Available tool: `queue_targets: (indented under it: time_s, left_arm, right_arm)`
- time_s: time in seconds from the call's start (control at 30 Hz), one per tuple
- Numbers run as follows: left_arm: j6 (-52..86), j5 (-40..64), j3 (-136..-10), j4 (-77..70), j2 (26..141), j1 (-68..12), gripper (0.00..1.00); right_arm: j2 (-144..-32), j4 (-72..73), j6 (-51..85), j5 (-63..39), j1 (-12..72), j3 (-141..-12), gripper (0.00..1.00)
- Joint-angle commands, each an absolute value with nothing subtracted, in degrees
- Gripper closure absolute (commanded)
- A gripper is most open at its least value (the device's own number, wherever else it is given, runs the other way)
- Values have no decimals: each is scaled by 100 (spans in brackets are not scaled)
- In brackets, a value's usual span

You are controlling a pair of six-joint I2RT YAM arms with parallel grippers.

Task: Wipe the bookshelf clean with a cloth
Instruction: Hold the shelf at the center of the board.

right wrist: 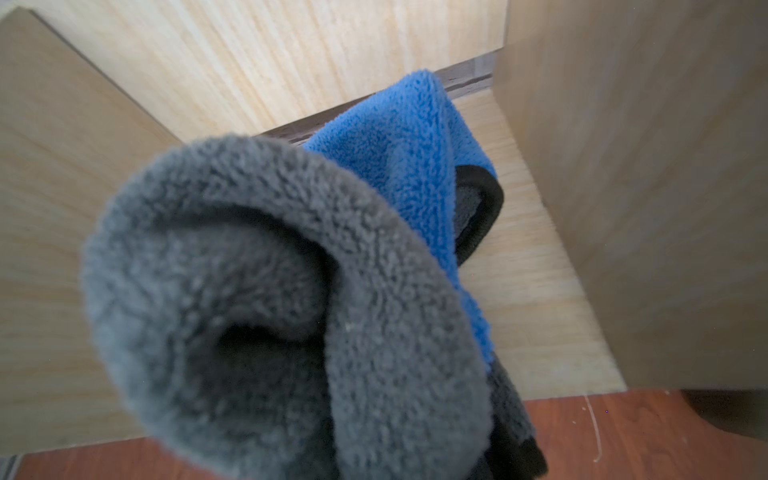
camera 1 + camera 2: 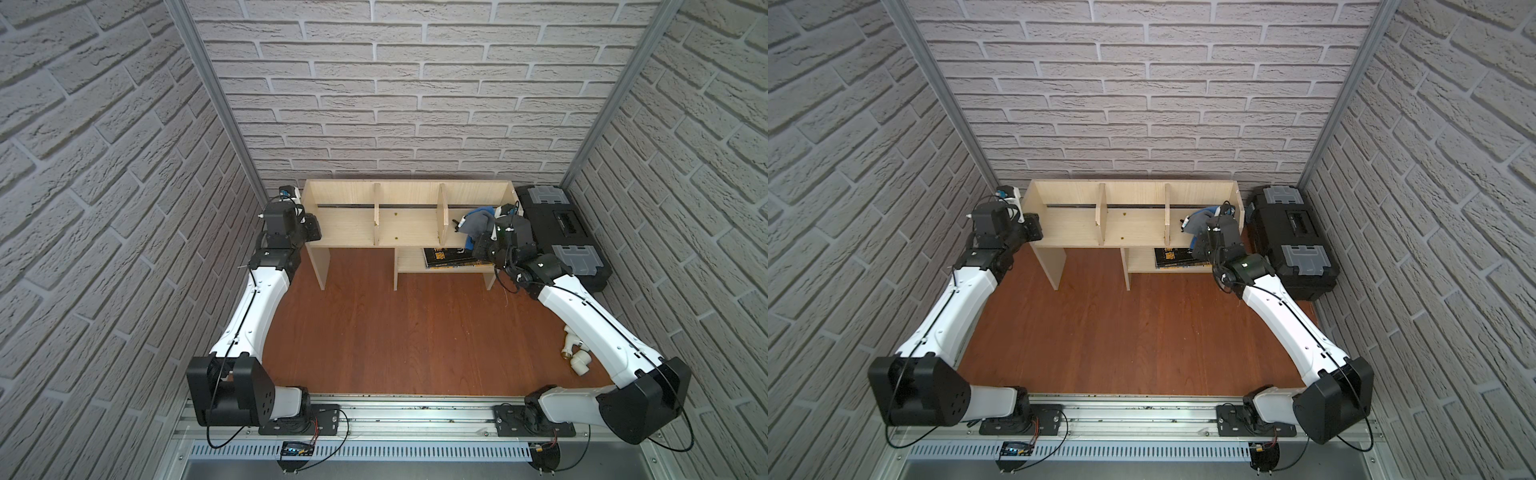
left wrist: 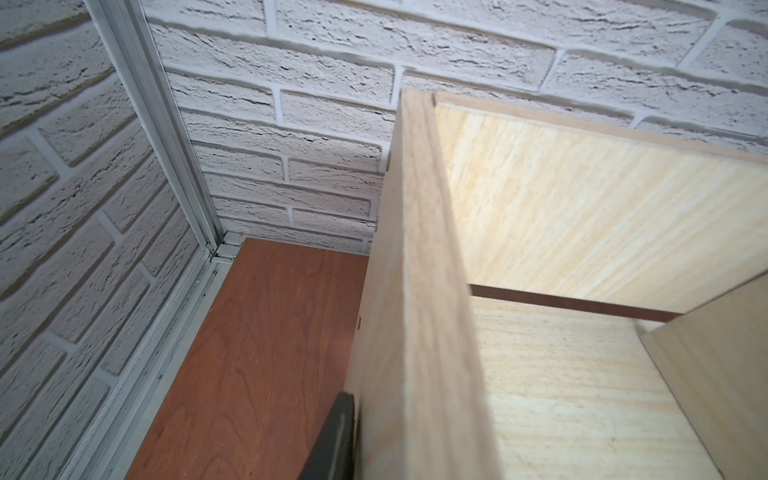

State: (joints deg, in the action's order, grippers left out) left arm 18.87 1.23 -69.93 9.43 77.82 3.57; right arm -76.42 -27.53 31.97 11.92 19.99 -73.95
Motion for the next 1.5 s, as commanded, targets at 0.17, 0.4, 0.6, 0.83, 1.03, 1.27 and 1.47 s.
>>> queue_targets:
  time_s: [0.17,0.4,0.6,0.83,1.03,1.27,1.47]
  left_arm:
    - [2200,536,-6847,1020,7714,179,78]
    - [2209,547,-6855,1020,7706,185,78]
    - [2208,558,-6828,1000,7704,190,78]
    - [2212,568,-6829,1009,7701,186,79]
    - [2191,568,-6829,1002,7686,191,79]
    - [2189,557,-6820,1002,7690,189,79]
    - [2185,551,-6820,1004,7686,185,79]
  right_arm:
    - [-7596,-3359,2865,1048,2569,-9165,97]
    - [-8288,-3295,2337,1806,3770,-10260,97]
    - [-9137,-2813,2283,2276,4077,-10473,97]
    - [-10301,-3013,1988,2540,4217,-11274,97]
    - [-10579,-3049,2122,2540,4263,-11146,97]
    - [-10167,-3105,2409,2070,4371,-10405,97]
    - [-10027,-4017,2327,2797,4376,-10581,97]
